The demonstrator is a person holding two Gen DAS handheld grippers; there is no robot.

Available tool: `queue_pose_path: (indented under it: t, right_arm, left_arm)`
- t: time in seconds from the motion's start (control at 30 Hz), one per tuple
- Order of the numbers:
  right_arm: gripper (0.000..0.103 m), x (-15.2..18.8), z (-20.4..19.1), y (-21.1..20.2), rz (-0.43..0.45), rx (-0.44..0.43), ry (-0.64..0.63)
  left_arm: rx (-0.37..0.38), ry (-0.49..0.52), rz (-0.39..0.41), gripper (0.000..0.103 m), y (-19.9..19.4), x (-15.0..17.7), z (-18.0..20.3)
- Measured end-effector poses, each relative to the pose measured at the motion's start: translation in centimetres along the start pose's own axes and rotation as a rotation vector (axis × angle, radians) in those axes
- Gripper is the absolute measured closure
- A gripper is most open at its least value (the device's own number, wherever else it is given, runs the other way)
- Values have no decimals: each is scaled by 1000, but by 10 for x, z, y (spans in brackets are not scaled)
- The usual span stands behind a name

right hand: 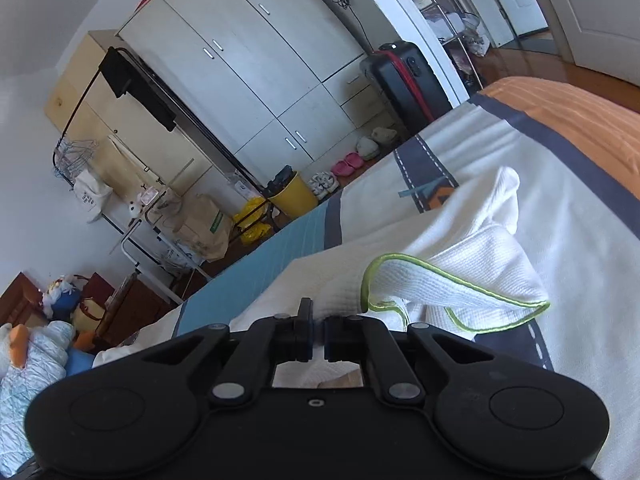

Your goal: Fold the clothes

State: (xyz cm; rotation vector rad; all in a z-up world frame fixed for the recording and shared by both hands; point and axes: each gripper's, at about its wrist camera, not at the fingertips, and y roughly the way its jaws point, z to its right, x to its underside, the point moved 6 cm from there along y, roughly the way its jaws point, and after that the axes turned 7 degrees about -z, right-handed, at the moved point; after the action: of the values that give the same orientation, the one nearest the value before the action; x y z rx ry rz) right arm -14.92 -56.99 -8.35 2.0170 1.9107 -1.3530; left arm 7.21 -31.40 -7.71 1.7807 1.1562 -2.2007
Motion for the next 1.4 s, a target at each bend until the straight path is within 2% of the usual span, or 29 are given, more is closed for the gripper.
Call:
queue_pose_path:
  t: [0.07, 0.1, 0.2, 0.23, 0.3, 0.37, 0.43, 0.5, 0.57, 0.6, 0.63, 0.67, 0.73, 0.77, 0.8, 0.83, 0.97, 1.1, 1.17, 1.27, 1.33, 1.4]
  right_arm:
    - [96, -4, -11, -5, 19, -39, -5]
    - [96, -2, -13, -5, 22, -48, -14]
    - [96, 5, -25, -7, 11, -96, -60]
    - [96, 8, -27, -9, 6, -109, -78]
    - [96, 12, -30, -12, -3, -137, -102]
    - [96, 12, -31, -15, -11, -179, -106]
    - [96, 11, -32, -19, -21, -235, -111]
    - [96, 11, -35, -23, -27, -274, -130]
    - [96, 14, -38, -24, -39, -288, -172]
    - [96, 16, -39, -25, -46, -296, -192]
    - [96, 18, -39, -25, -51, -293, -200]
    - [95, 18, -37, -23, -58, -282, -196]
    - [84, 15, -28, -16, -62, -228, -171]
    - [75, 14, -23, -12, -63, -200, -158]
    - [55, 13, -18, -8, -65, -172, -145]
    - [43, 12, -11, -4, -53, -118, -137]
    - [43, 2, 28, 20, -56, 137, -86]
    - [43, -3, 59, 39, -97, 269, -73]
    - [42, -3, 72, 48, -121, 338, -93]
    - [37, -4, 88, 61, -139, 373, -40]
    - [37, -5, 93, 73, -144, 329, -10]
    - [37, -9, 89, 91, -179, 245, -44]
  left_arm:
    - [119, 58, 5, 35, 3, -5, 21]
    - [152, 103, -4, 35, 7, -8, 32]
    - [137, 158, -107, 35, 37, -14, 65]
    - [152, 151, -148, 35, 48, -14, 74]
    - [218, 141, -178, 34, 68, -15, 91]
    - [222, 197, -196, 28, 85, -14, 113]
    - [205, 303, -202, 19, 101, -11, 136]
    - [152, 387, -198, 20, 116, -9, 149]
    - [75, 432, -169, 51, 127, -12, 153]
    - [69, 453, -149, 81, 132, -17, 153]
    - [69, 462, -128, 97, 134, -26, 151]
    - [65, 467, -108, 97, 136, -37, 148]
    - [38, 460, -60, 98, 140, -64, 137]
    - [14, 449, -37, 98, 143, -78, 129]
    - [-11, 428, -18, 98, 147, -92, 119]
    - [-29, 399, -12, 98, 152, -104, 108]
    - [-86, 278, -14, 98, 173, -141, 59]
    - [-136, 230, 2, 98, 175, -155, 17]
    - [-130, 191, 22, 98, 168, -158, -1]
    - [-73, 164, 45, 98, 158, -159, -18]
    - [10, 177, 55, 98, 151, -153, -20]
    - [85, 222, 41, 98, 145, -140, -17]
